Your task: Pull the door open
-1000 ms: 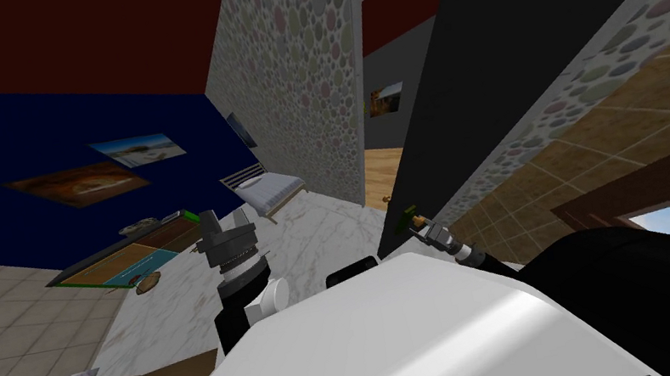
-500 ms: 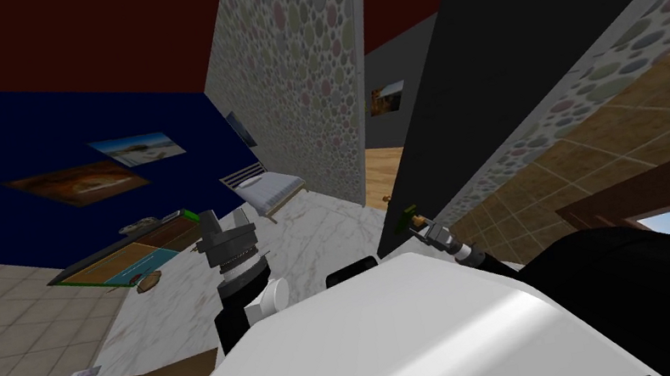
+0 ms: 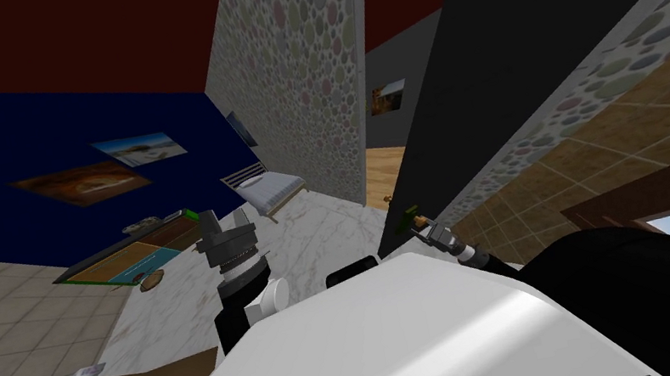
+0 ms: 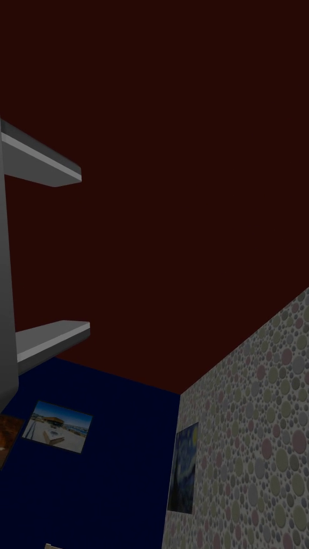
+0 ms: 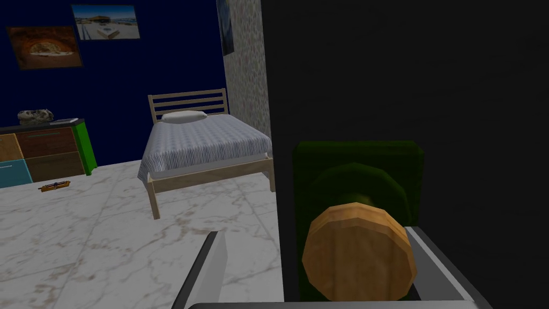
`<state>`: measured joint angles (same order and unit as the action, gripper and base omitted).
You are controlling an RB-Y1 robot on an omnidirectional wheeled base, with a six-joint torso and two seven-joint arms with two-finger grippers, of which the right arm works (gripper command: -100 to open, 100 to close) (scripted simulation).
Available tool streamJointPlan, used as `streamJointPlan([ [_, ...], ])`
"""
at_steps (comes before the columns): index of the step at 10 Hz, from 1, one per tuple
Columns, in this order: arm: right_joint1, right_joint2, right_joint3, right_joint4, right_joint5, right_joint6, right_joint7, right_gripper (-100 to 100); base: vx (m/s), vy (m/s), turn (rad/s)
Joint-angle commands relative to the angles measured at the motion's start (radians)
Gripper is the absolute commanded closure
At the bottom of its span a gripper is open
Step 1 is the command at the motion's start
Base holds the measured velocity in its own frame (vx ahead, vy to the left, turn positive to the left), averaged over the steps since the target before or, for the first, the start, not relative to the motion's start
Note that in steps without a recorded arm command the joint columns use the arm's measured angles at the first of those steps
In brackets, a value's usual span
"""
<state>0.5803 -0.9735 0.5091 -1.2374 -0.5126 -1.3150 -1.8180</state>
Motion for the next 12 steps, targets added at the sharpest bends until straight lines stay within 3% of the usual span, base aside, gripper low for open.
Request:
streamJointPlan([
  [1, -0.011, 0.026, 0.032, 0.002, 0.026, -0.009, -0.001, 100, -0.005, 0.003, -0.01],
  [7, -0.011, 0.026, 0.032, 0.002, 0.026, -0.009, -0.001, 100, 0.002, 0.0, -0.001],
  [8, -0.021, 0.012, 0.0, 0.008, -0.018, 0.031, 0.03, 100, 0.0, -0.037, -0.086],
  [12, -0.044, 0.033, -0.003, 0.01, -0.079, 0.112, 0.122, 100, -0.016, 0.005, -0.09],
])
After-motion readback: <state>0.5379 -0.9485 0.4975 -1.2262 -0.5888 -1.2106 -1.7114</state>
